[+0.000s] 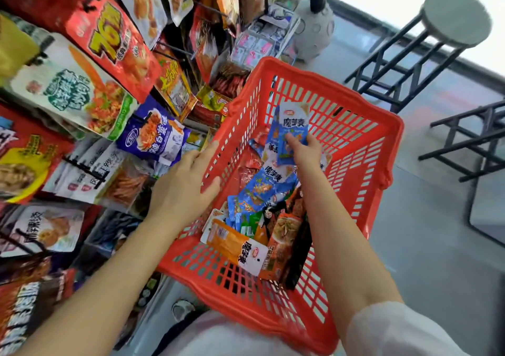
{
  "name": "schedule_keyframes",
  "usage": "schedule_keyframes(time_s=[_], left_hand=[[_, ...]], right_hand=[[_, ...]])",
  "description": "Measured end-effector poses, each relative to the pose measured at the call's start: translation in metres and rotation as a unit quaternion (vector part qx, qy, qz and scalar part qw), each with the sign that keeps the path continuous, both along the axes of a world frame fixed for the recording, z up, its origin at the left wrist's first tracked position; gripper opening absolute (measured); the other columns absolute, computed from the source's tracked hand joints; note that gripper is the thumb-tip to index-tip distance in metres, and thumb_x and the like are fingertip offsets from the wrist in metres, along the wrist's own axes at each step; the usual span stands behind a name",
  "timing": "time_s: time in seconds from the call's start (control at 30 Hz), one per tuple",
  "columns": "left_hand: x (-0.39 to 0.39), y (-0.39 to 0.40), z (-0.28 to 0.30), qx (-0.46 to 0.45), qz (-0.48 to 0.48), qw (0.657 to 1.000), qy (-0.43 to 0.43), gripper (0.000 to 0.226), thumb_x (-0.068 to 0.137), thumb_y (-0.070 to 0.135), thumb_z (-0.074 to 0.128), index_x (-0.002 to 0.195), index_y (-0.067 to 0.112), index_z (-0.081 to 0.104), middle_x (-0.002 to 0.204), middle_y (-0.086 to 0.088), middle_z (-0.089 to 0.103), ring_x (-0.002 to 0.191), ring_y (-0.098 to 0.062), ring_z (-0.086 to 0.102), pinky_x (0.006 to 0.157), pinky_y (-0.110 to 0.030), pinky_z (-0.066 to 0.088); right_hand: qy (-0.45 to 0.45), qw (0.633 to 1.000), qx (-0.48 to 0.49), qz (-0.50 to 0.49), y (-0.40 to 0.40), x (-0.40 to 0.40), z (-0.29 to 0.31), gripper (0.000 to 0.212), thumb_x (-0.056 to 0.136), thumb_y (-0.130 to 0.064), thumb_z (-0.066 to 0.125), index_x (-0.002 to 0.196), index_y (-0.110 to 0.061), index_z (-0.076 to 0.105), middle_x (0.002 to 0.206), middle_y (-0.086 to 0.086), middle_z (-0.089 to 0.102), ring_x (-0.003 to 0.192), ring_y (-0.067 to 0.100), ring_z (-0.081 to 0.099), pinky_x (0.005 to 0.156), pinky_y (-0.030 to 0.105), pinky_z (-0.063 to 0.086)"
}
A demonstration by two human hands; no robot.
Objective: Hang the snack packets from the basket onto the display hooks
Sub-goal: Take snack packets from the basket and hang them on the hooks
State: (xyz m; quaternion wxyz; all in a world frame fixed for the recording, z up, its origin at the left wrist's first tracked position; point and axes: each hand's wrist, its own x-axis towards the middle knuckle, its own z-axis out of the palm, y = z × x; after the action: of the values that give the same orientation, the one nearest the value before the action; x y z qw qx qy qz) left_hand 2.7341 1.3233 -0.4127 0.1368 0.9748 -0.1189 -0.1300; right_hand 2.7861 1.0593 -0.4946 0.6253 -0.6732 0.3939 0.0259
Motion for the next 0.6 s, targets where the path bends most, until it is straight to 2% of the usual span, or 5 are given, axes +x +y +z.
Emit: schedule_keyframes(time_s=[0.13, 0.27, 0.47, 0.53, 0.6], left_hand=[[0.002, 0.0, -0.001, 0.004, -0.006, 1.0, 0.002, 0.07, 0.102, 0.046, 0.044, 0.161, 0.039, 0.006, 0.15, -0.002, 0.041, 0.112, -0.021, 0.058, 0.05, -0.027, 0.032], [0.001, -0.002, 0.002, 0.0, -0.005, 1.0, -0.001, 0.069, 0.103, 0.044, 0.044, 0.161, 0.038, 0.007, 0.149, -0.001, 0.041, 0.102, -0.018, 0.06, 0.047, -0.022, 0.027], [0.001, -0.004, 0.004, 0.011, -0.005, 1.0, 0.001, 0.07, 0.103, 0.044, 0.043, 0.161, 0.037, 0.004, 0.15, -0.002, 0.041, 0.104, -0.019, 0.061, 0.047, -0.021, 0.026], [0.001, -0.003, 0.003, 0.004, -0.007, 1.0, -0.001, 0.07, 0.103, 0.043, 0.044, 0.161, 0.037, 0.004, 0.149, -0.001, 0.043, 0.1, -0.018, 0.062, 0.046, -0.02, 0.027], [0.001, -0.003, 0.001, -0.001, -0.008, 1.0, -0.004, 0.071, 0.103, 0.042, 0.045, 0.161, 0.038, 0.005, 0.148, -0.001, 0.044, 0.101, -0.017, 0.061, 0.046, -0.02, 0.028]], right_hand=[[-0.031, 0.997, 0.027, -0.058, -0.002, 0.001, 0.01, 0.049, 0.097, -0.016, 0.068, 0.14, -0.006, 0.048, 0.11, 0.001, 0.056, 0.091, 0.019, 0.061, 0.085, 0.037, 0.05], [-0.022, 0.997, 0.04, -0.06, 0.001, 0.004, 0.015, 0.031, 0.093, -0.016, 0.072, 0.116, -0.009, 0.053, 0.106, 0.009, 0.065, 0.099, 0.033, 0.07, 0.081, 0.054, 0.06], [0.027, 0.997, 0.074, 0.014, 0.012, -0.006, 0.008, 0.033, 0.091, -0.023, 0.076, 0.11, -0.009, 0.054, 0.106, 0.013, 0.062, 0.07, 0.026, 0.065, 0.067, 0.043, 0.058], [0.102, 0.994, 0.017, 0.04, 0.019, -0.015, -0.002, 0.049, 0.092, -0.027, 0.074, 0.132, -0.007, 0.054, 0.125, 0.016, 0.058, 0.088, 0.028, 0.061, 0.066, 0.036, 0.053], [0.181, 0.981, -0.045, 0.057, 0.025, -0.025, -0.014, 0.073, 0.092, -0.031, 0.074, 0.154, -0.015, 0.037, 0.154, 0.016, 0.04, 0.122, 0.034, 0.053, 0.09, 0.045, 0.054]])
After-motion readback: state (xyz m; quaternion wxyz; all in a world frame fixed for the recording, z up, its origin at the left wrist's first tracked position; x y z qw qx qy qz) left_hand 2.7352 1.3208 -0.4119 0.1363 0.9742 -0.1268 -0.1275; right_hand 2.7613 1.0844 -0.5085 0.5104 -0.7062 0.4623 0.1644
